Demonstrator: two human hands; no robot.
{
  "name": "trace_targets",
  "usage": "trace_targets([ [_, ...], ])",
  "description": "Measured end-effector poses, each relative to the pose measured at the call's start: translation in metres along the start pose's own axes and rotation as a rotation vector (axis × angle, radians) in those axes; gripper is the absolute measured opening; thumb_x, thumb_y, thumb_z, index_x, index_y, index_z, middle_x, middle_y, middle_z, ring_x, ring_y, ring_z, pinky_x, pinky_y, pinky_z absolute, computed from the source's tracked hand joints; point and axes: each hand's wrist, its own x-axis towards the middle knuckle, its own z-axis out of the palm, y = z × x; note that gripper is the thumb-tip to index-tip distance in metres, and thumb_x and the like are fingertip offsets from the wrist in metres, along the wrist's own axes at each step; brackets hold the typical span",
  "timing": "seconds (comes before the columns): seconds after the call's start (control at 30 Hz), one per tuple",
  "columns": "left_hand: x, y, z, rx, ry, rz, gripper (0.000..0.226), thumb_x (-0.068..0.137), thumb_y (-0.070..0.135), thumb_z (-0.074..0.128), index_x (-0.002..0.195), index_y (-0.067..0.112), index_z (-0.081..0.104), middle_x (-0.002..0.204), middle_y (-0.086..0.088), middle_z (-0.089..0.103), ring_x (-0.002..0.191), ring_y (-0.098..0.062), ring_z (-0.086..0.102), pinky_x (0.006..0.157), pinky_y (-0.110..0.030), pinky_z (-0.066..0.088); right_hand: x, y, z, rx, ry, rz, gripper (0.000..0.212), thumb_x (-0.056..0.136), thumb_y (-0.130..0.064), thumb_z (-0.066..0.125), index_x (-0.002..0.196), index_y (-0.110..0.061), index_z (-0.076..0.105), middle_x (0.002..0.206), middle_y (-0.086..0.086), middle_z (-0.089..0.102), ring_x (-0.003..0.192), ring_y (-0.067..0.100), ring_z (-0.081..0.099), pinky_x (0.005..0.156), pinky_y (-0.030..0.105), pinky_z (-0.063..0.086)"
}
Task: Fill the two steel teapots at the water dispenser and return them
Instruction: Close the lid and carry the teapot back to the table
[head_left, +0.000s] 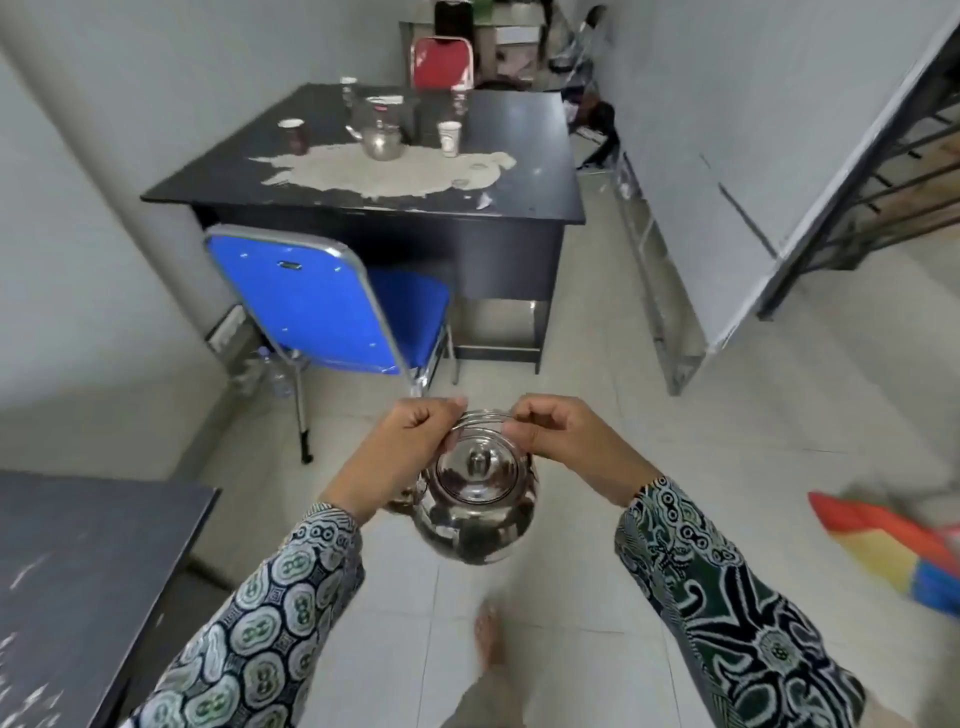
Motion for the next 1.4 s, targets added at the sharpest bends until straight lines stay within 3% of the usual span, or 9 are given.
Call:
trace_targets([
  [0.17,0.132,0.024,0.010,0.014,-0.086,-0.023,0.046,0.095,0.035,0.045,0.052,0.020,0.041,0.043,0.012,0.034,0.040,-0.004,0.028,0.043,-0.013,0.026,0.084,-0.004,-0.093,0.060,0.044,0.054,0.029,0.083,-0.033,0.060,0.063,-0.013,0.053,0.063,0.002,0.050,0.062,0.011,0.047,0.073,0.029,0.042],
  [0.37,0.272,0.058,0.022,0.058,-0.148,0.020,0.047,0.095,0.036,0.044,0.051,0.020,0.037,0.044,0.013,0.033,0.041,-0.003,0.028,0.045,-0.012,0.027,0.173,-0.001,-0.189,0.073,0.117,0.063,0.032,0.087,-0.032,0.055,0.065,-0.009,0.052,0.066,0.008,0.048,0.068,0.020,0.045,0.079,0.038,0.041],
  [0.57,0.413,0.074,0.054,0.078,-0.158,0.035,0.050,0.095,0.035,0.045,0.047,0.021,0.039,0.042,0.012,0.033,0.039,-0.002,0.027,0.044,-0.014,0.026,0.259,0.022,-0.303,0.076,0.119,0.103,0.031,0.090,-0.026,0.052,0.060,-0.020,0.054,0.062,-0.004,0.049,0.067,0.017,0.045,0.082,0.039,0.040],
  [0.73,0.528,0.087,0.088,0.064,-0.116,0.025,0.051,0.095,0.036,0.044,0.046,0.021,0.039,0.037,0.012,0.031,0.037,-0.004,0.024,0.040,-0.014,0.023,0.334,0.035,-0.409,0.036,0.024,0.128,0.022,0.092,-0.025,0.050,0.074,-0.011,0.054,0.063,-0.005,0.049,0.063,0.007,0.048,0.085,0.034,0.044],
  [0.93,0.658,0.113,0.121,0.011,-0.031,0.017,0.046,0.095,0.032,0.045,0.053,0.014,0.038,0.038,0.012,0.030,0.036,-0.002,0.025,0.040,-0.011,0.024,0.426,0.032,-0.526,-0.011,-0.101,0.122,0.023,0.093,-0.023,0.047,0.072,-0.018,0.055,0.065,-0.002,0.048,0.067,0.013,0.047,0.087,0.035,0.045],
  [1.1,0.760,0.118,0.130,-0.005,0.004,0.016,0.047,0.094,0.034,0.047,0.054,0.011,0.042,0.046,0.005,0.034,0.041,-0.005,0.028,0.045,-0.013,0.027,0.506,0.040,-0.597,-0.052,-0.204,0.120,0.019,0.089,-0.034,0.048,0.077,-0.027,0.061,0.065,0.001,0.046,0.071,0.024,0.041,0.084,0.042,0.041],
  [1.23,0.848,0.123,0.121,0.002,0.042,0.002,0.048,0.093,0.034,0.048,0.052,0.010,0.042,0.045,0.005,0.034,0.041,-0.005,0.029,0.044,-0.011,0.029,0.581,0.034,-0.651,-0.054,-0.339,0.143,0.019,0.094,-0.022,0.046,0.081,-0.024,0.060,0.061,-0.009,0.051,0.065,0.009,0.048,0.076,0.034,0.043],
  [1.4,0.953,0.134,0.091,0.029,0.046,0.009,0.051,0.092,0.040,0.048,0.048,0.015,0.042,0.056,-0.009,0.037,0.058,-0.021,0.034,0.062,-0.030,0.034,0.678,0.020,-0.704,0.031,-0.426,0.145,0.019,0.094,-0.012,0.044,0.084,-0.019,0.059,0.065,-0.006,0.053,0.064,0.008,0.051,0.074,0.038,0.039],
])
